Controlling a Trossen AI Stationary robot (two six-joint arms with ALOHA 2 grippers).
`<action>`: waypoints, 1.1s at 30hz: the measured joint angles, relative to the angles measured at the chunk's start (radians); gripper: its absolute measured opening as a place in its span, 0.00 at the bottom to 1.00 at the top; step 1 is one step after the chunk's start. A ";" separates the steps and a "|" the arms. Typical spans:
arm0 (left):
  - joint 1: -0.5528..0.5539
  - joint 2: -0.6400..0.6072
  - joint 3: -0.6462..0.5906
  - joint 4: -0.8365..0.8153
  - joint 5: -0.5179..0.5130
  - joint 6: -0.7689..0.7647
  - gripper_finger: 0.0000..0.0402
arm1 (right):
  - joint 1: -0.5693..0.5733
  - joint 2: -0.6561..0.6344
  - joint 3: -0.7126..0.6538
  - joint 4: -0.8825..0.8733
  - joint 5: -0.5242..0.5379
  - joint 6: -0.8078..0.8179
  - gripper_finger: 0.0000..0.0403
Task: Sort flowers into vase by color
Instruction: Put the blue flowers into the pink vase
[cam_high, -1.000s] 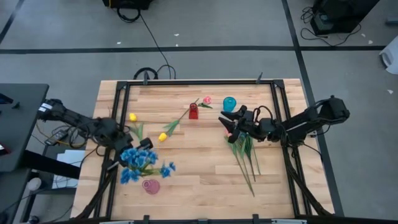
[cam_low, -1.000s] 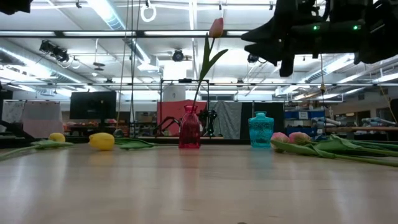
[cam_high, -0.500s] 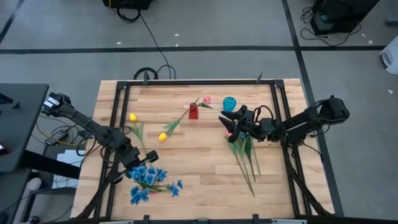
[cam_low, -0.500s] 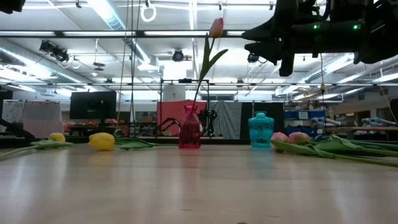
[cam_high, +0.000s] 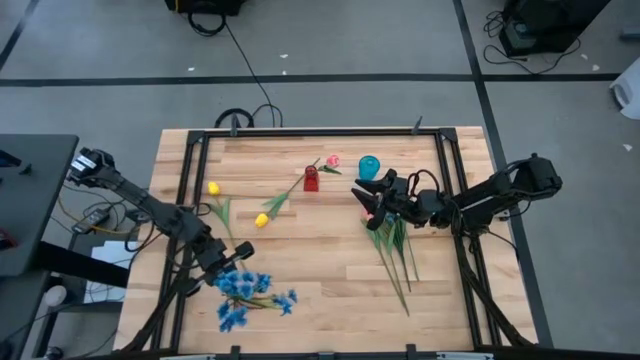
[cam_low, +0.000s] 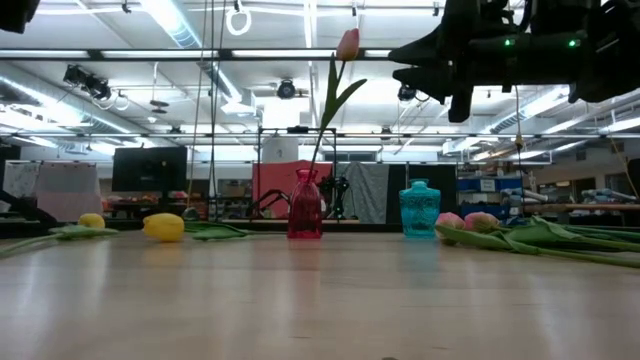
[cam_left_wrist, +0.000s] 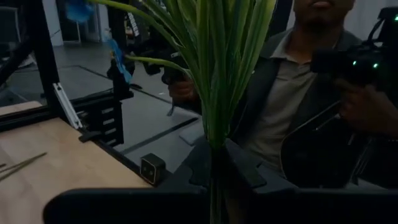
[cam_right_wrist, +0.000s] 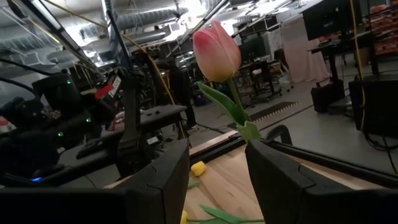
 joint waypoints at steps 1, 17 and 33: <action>0.000 -0.009 -0.007 0.002 0.000 -0.011 0.06 | 0.000 0.000 0.000 0.000 -0.001 0.000 0.43; 0.000 -0.102 -0.176 0.057 -0.213 0.084 0.05 | 0.000 0.000 0.000 0.000 -0.002 0.003 0.43; 0.002 -0.102 -0.260 0.154 -0.474 0.151 0.05 | 0.000 0.000 0.000 0.001 -0.002 0.001 0.43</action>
